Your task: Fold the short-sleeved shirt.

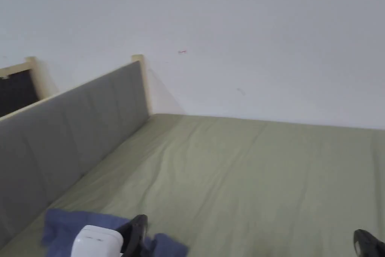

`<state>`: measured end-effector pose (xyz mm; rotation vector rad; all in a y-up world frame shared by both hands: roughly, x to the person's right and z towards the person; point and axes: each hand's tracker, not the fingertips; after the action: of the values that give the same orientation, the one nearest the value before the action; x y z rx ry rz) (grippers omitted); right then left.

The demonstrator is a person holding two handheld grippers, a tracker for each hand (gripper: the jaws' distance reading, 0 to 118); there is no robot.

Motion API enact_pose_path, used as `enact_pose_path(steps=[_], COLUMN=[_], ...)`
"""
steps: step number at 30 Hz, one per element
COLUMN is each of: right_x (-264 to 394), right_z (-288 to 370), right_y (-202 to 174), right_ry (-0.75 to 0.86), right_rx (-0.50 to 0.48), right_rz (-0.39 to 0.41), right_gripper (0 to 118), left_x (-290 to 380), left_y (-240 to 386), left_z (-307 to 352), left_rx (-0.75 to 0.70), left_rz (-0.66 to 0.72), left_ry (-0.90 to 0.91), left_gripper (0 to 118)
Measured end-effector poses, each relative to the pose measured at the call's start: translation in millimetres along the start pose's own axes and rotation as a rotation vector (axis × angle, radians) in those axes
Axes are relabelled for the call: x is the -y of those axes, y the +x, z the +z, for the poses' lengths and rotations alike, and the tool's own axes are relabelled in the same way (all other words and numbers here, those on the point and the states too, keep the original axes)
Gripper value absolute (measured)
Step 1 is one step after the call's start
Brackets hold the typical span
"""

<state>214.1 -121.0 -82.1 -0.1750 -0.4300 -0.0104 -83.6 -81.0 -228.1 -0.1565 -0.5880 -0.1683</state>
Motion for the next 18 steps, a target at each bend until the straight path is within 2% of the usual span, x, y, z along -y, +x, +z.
enact_pose_path(steps=[5, 6, 9, 12, 18], right_x=[7.4, 9.2, 9.2, 13.4, 26.4], right_z=[-8.7, -9.0, -5.8, -3.7, -6.9], right_y=[-24.6, -27.3, -29.8, -23.8, -3.8], right_ry=[-0.03, -0.036, -0.056, -0.084, -0.18], right_rx=[-0.087, -0.099, -0.116, -0.111, -0.062], right_rz=[0.045, 0.053, 0.064, 0.053, 0.016], right_gripper=[0, 0, 0, 0, 0], left_x=[18.7, 23.0, 34.3, 53.5, 120.2], left_y=[-41.1, -50.5, -76.1, -98.4, -128.5], left_z=[3.5, -0.1, -23.2, -57.4, -166.4], left_rx=[-0.055, -0.046, -0.012, 0.012, 0.103], left_rz=[0.015, 0.034, 0.09, 0.097, 0.164], left_ry=[-0.08, -0.106, -0.221, -0.295, -0.598], left_gripper=[0, 12, 79, 81, 81])
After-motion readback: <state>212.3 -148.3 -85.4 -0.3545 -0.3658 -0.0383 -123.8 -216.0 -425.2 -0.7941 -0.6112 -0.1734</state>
